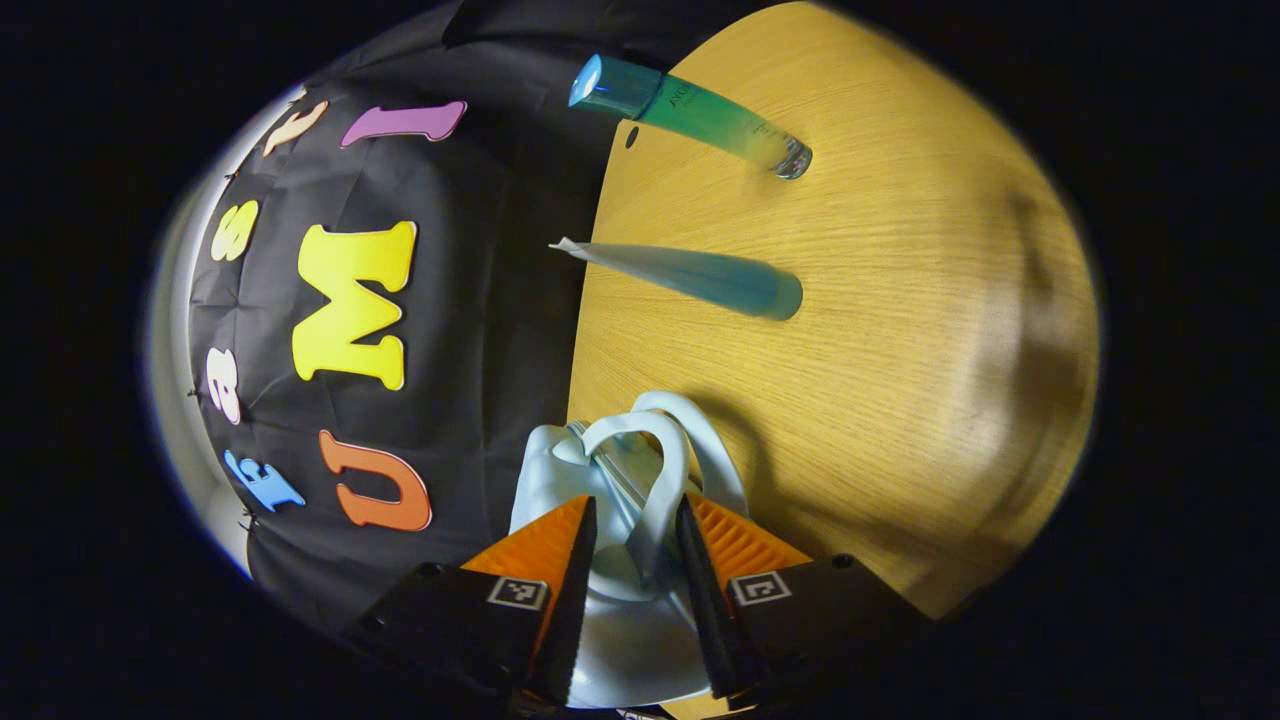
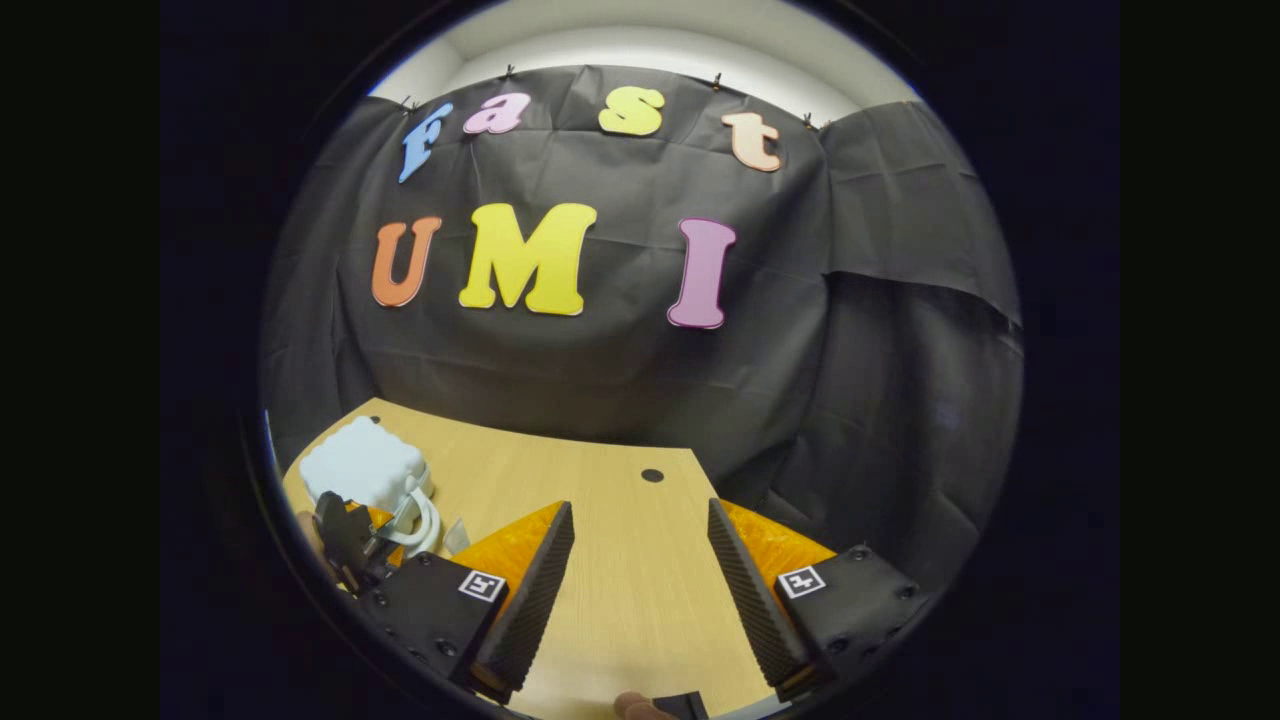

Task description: First open the suitcase, pack the skin care products into it, and then close the suitcase.

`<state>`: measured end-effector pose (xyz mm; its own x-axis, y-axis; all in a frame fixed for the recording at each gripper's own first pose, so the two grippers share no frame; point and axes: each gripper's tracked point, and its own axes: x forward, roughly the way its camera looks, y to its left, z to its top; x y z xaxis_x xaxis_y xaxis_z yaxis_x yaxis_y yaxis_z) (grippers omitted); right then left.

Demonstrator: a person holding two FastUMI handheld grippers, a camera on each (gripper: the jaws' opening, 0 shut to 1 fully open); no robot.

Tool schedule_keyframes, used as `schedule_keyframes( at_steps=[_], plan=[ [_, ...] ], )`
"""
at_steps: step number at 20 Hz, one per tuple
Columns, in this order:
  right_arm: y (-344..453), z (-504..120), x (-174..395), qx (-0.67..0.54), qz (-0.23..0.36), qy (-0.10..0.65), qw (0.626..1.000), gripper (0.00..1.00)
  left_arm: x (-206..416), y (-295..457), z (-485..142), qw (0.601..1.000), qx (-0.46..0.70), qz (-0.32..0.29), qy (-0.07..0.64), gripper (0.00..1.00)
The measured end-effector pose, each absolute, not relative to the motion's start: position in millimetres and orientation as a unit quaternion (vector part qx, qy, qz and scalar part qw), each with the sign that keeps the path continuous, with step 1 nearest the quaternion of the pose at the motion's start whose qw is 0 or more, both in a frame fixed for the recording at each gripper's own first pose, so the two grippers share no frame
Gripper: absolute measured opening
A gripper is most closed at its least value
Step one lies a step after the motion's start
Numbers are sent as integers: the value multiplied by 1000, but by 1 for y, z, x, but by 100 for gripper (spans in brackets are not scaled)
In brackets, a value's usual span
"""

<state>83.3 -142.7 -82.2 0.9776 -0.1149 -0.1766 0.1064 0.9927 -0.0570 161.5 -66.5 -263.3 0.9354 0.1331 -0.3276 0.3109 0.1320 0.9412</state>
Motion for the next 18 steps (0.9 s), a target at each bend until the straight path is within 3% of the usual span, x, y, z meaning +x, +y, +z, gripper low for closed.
schedule_keyframes(
  at_steps=[1, 3, 5, 7, 13, 18],
  plan=[
    [-143, -82, 85, -25, -52, 90, 994, 80, 163, -67, -267, 729, 659, -66, 175, 41],
    [-145, -83, 88, -26, -43, 91, 995, 80, 166, -66, -275, 719, 663, -76, 195, 41],
    [-148, -84, 91, -28, -33, 92, 995, 80, 168, -69, -271, 721, 661, -83, 193, 19],
    [-151, -83, 94, -29, -22, 90, 995, 80, 167, -67, -267, 736, 642, -88, 198, 12],
    [-158, -78, 93, -10, -2, 89, 996, 80, 160, -55, -209, 810, 559, -78, 161, 4],
    [-148, -62, 89, -17, -50, 76, 996, 80, 151, -21, -147, 871, 470, -67, 125, 4]
  ],
)
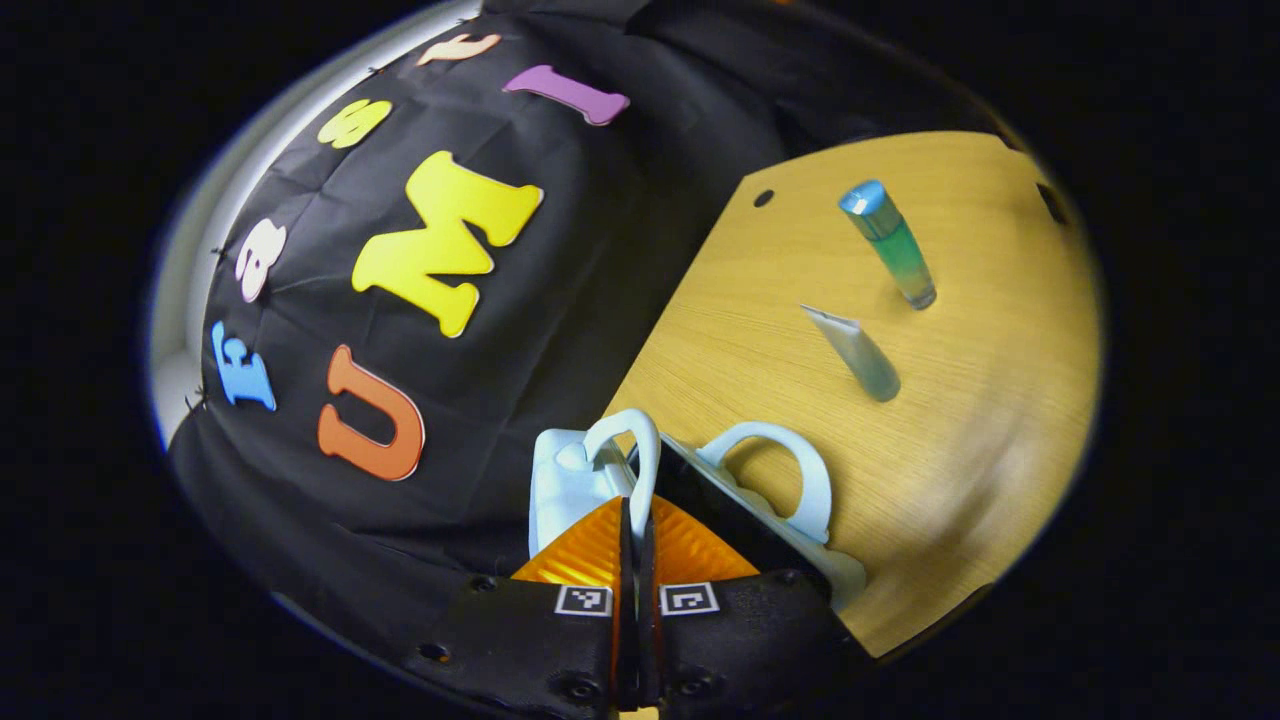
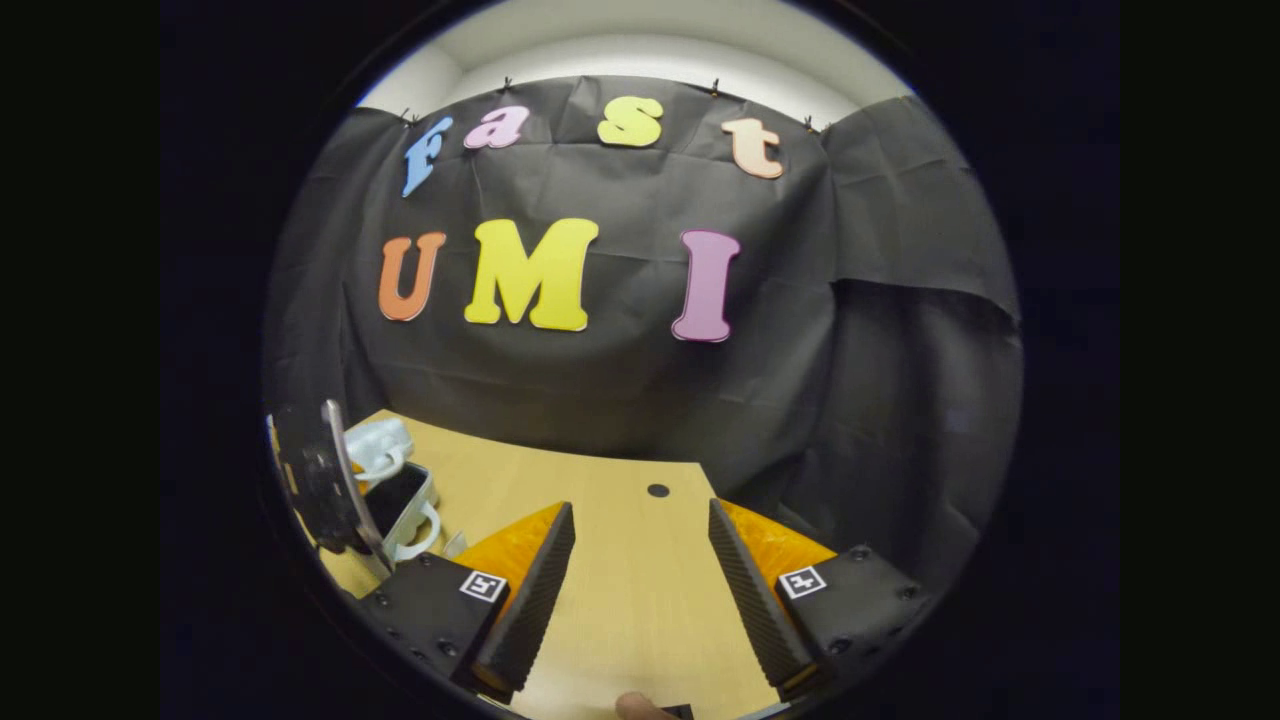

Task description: First open the suitcase, pack the skin care products into it, and then close the suitcase.

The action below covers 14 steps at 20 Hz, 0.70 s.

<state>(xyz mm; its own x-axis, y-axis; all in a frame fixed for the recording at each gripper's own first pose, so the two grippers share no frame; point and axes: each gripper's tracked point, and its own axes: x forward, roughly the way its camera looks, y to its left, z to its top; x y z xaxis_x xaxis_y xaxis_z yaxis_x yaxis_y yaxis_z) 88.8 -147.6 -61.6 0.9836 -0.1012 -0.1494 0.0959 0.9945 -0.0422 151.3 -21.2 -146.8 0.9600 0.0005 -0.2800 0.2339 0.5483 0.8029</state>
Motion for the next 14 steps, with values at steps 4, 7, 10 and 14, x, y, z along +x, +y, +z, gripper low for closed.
schedule_keyframes(
  at_steps=[4, 7, 10, 14],
  plan=[
    [-99, -47, 90, -12, -56, 70, 996, 79, 135, 29, -97, 912, 396, -51, 92, 3],
    [-60, -36, 95, -6, -56, 64, 996, 80, 128, 81, -64, 946, 311, -30, 82, 3],
    [-25, -37, 101, -7, -48, 65, 997, 80, 120, 140, -47, 978, 199, -1, 69, 3],
    [10, -35, 102, -19, -35, 59, 997, 80, 116, 233, -53, 993, 57, 56, 84, 3]
  ],
)
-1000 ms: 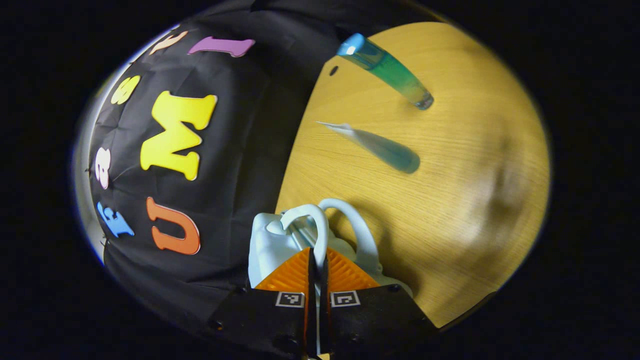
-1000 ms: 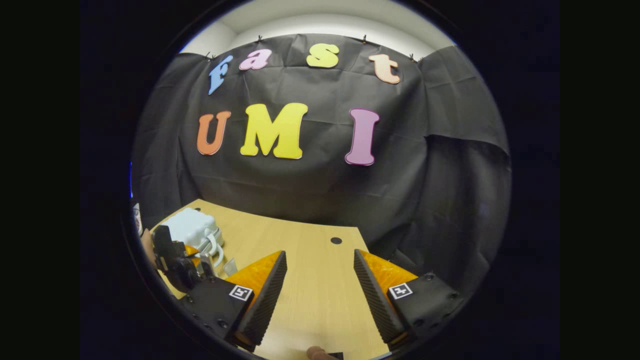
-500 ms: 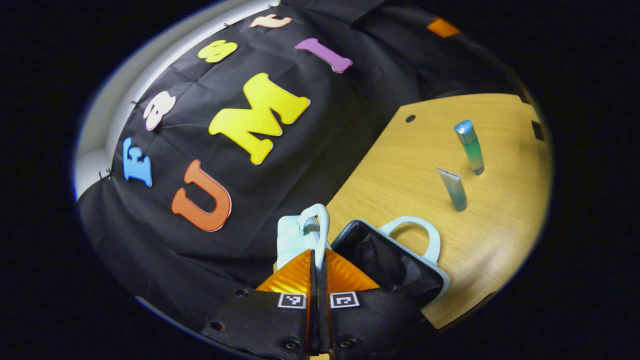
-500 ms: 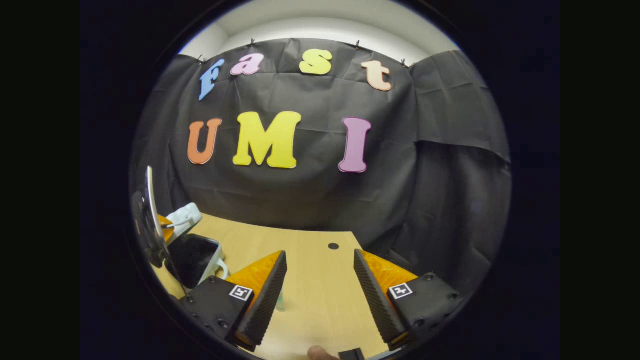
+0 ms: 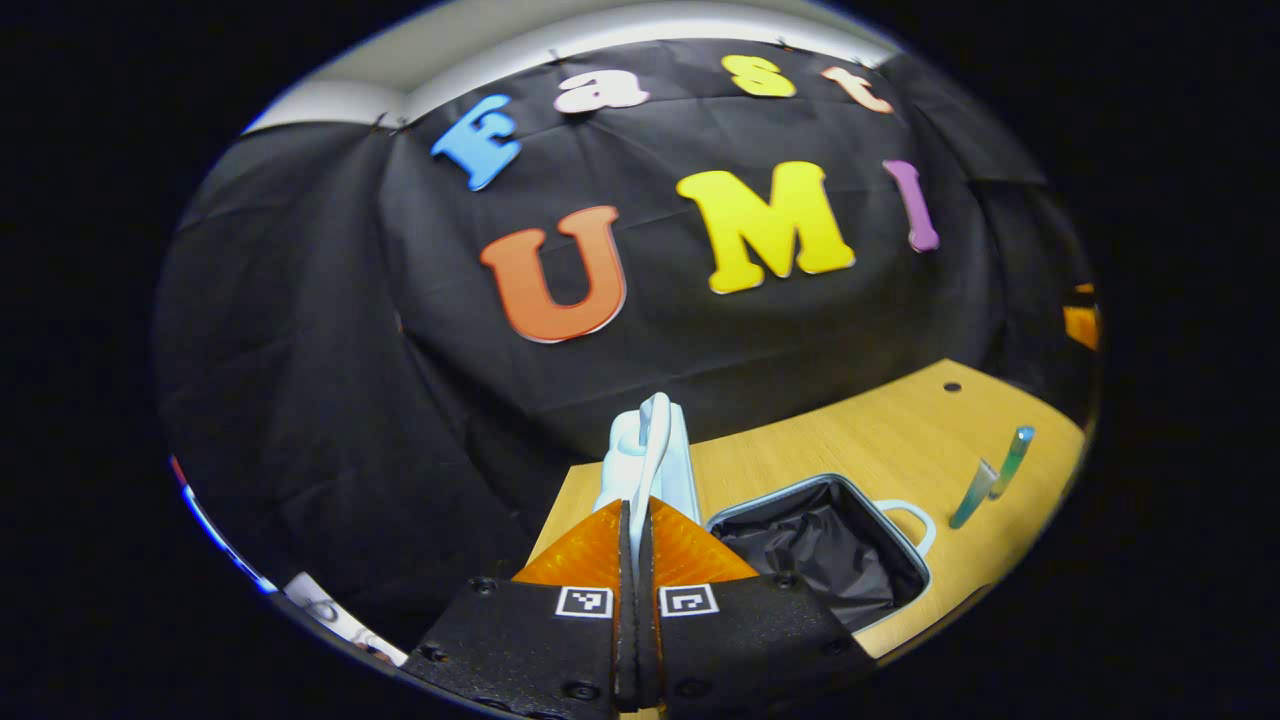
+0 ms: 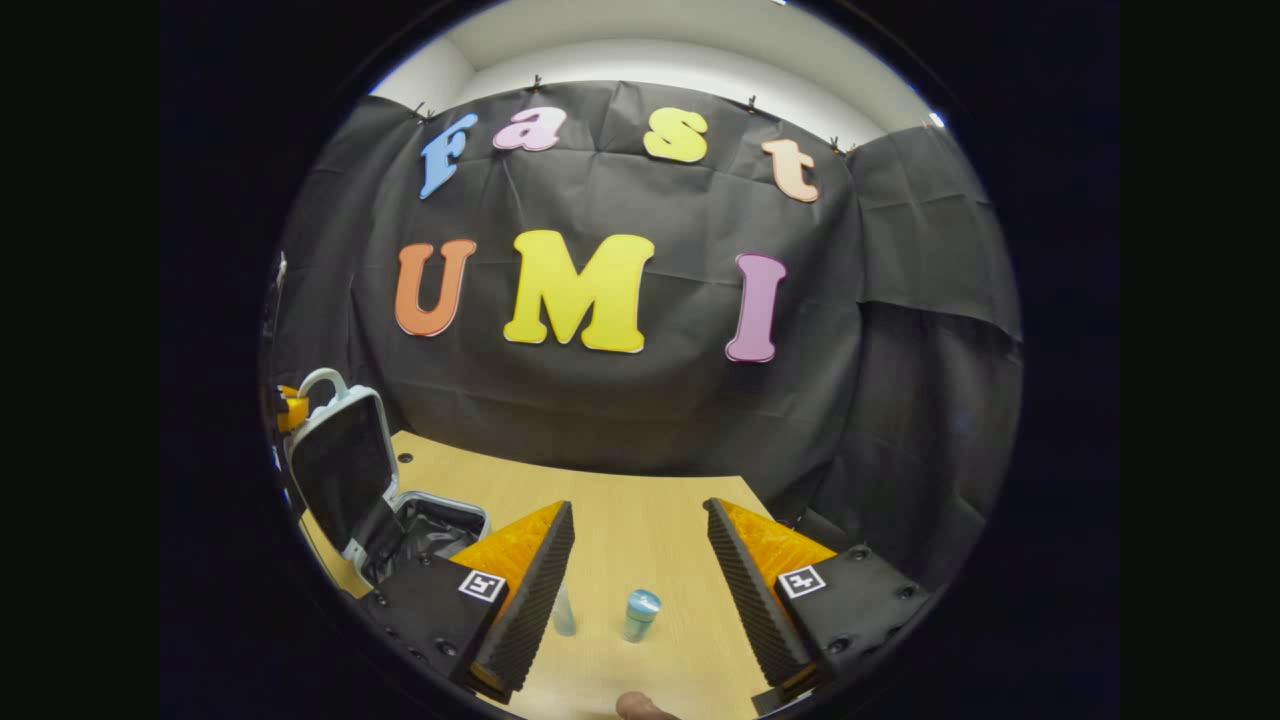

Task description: First open the suitcase, pack the skin care products into it, and then close the suitcase.

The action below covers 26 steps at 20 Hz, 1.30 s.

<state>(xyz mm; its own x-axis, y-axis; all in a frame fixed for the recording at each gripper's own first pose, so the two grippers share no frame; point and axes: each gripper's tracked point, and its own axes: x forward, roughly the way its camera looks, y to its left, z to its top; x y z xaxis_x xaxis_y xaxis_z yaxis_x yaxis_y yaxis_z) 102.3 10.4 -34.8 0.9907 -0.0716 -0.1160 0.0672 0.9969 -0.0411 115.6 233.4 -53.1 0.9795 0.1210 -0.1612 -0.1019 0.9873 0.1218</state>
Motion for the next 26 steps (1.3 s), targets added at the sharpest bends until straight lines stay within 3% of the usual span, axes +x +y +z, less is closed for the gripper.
schedule_keyframes(
  at_steps=[6, 10, 16, 22, 23, 24, 25, 26],
  plan=[
    [43, -39, 100, -34, -25, 67, 997, 80, 113, 344, -131, 979, -33, 144, 141, 4],
    [58, -45, 99, -46, -22, 75, 996, 80, 110, 391, -210, 962, -108, 152, 198, 4],
    [66, -48, 93, -50, -23, 80, 995, 80, 127, 415, -266, 948, -171, 142, 228, 5],
    [54, -54, 86, -50, -40, 89, 994, 80, 135, 425, -306, 933, -179, 144, 276, 17],
    [50, -54, 86, -50, -42, 89, 994, 79, 137, 427, -303, 935, -183, 143, 269, 24],
    [47, -55, 85, -49, -44, 90, 994, 80, 139, 424, -295, 937, -189, 139, 260, 15],
    [44, -56, 85, -48, -44, 91, 994, 80, 140, 423, -284, 940, -190, 134, 248, 26],
    [42, -57, 84, -48, -44, 93, 994, 80, 142, 420, -271, 944, -184, 132, 239, 44]
  ],
)
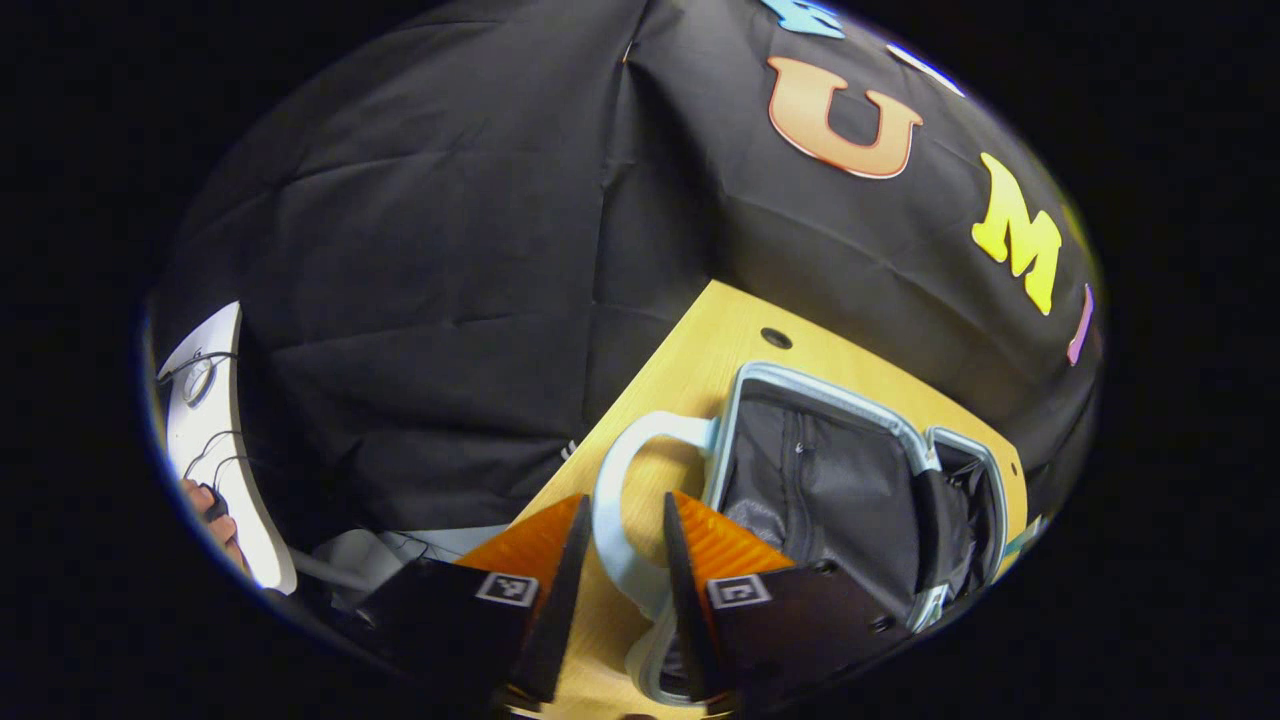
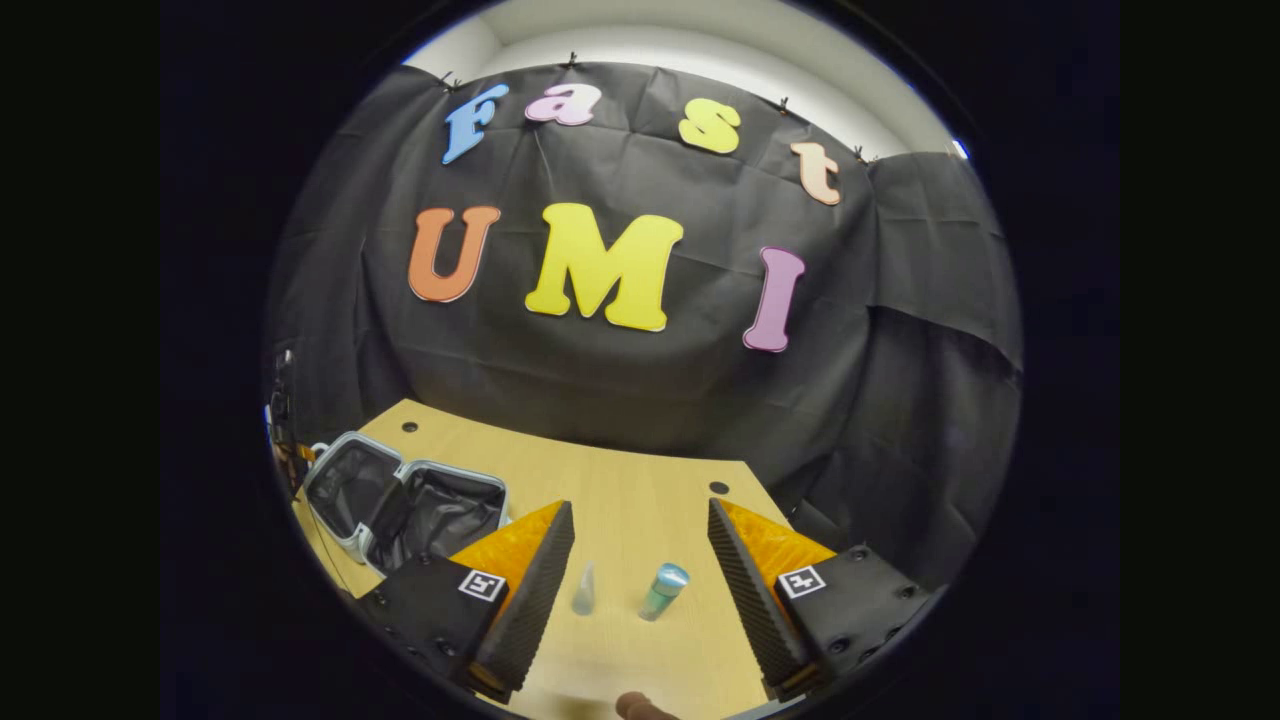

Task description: First open the suitcase, pack the skin care products into it, and then close the suitcase.

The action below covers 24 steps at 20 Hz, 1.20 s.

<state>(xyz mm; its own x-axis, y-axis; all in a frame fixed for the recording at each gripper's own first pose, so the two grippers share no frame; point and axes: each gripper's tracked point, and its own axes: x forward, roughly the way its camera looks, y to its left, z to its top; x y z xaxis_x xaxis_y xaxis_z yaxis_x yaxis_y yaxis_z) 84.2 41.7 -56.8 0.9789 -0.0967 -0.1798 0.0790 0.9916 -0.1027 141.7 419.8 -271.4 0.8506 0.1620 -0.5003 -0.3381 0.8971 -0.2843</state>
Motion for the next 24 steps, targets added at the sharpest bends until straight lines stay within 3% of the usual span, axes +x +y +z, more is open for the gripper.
schedule_keyframes(
  at_steps=[3, 6, 10, 11, 12, 17, 24],
  plan=[
    [31, -56, 81, -42, -41, 89, 994, 80, 134, 412, -232, 957, -124, 142, 222, 100],
    [19, -58, 81, -41, -33, 86, 995, 80, 128, 367, -175, 973, -54, 124, 184, 100],
    [-4, -70, 79, -44, -21, 95, 994, 80, 119, 228, -119, 991, -4, 28, 134, 98],
    [-11, -75, 79, -43, -18, 100, 994, 80, 117, 187, -114, 991, 4, 0, 132, 89],
    [-17, -79, 79, -42, -14, 105, 994, 80, 114, 146, -112, 991, 10, -29, 130, 98],
    [-53, -102, 80, -44, -1, 125, 991, 80, 96, -24, -150, 979, 18, -137, 149, 100],
    [-104, -136, 79, -62, 9, 151, 987, 80, 91, -141, -215, 963, 5, -179, 201, 100]
  ],
)
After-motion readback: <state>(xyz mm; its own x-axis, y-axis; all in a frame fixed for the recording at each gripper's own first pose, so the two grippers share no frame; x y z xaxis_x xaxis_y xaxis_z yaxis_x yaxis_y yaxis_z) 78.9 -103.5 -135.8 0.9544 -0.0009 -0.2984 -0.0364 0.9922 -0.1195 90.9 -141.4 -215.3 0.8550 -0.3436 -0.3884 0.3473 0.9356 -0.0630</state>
